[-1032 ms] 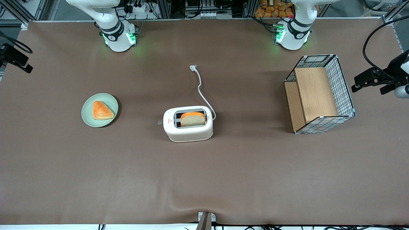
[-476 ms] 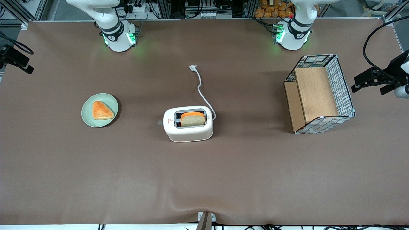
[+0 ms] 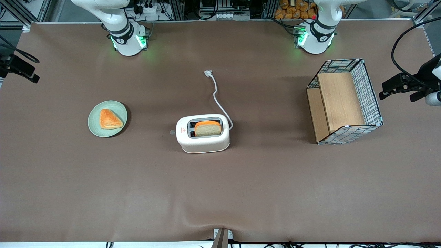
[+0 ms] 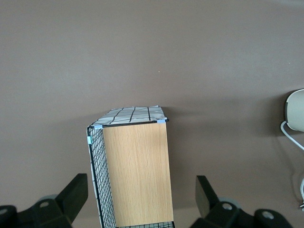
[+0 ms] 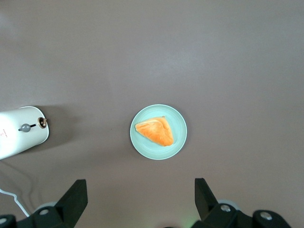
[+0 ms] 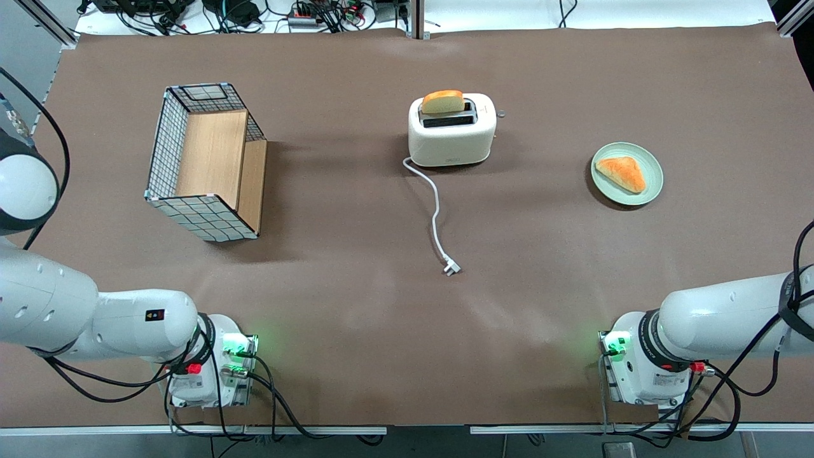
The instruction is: Press toaster button with right arm
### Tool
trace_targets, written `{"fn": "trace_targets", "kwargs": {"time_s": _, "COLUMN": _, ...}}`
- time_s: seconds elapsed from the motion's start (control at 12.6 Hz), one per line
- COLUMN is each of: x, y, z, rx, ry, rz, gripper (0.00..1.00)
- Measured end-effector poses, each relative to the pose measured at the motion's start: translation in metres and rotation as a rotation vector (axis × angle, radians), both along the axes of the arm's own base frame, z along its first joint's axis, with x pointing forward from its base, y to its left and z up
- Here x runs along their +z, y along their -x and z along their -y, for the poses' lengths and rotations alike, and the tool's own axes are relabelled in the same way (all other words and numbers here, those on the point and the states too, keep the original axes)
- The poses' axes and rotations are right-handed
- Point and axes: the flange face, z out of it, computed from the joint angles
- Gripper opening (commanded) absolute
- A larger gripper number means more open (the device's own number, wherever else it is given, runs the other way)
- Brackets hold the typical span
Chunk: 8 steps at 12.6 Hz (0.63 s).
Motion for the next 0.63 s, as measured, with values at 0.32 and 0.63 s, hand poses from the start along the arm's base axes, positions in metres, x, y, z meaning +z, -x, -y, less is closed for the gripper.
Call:
{"fn": "trace_targets", "kwargs": {"time_s": 0.32, "x": -0.0127, "y": -0.0075, "z": 0.0006, "rx": -0.001, "ry": -0.001, "rz": -0.024, "gripper": 1.00}}
{"fn": "trace_targets", "kwargs": {"time_s": 0.63, "x": -0.0128, "y": -0.0053, "z": 0.0019, "rx": -0.003, "ry": -0.001, "rz": -0.036, "gripper": 1.00}}
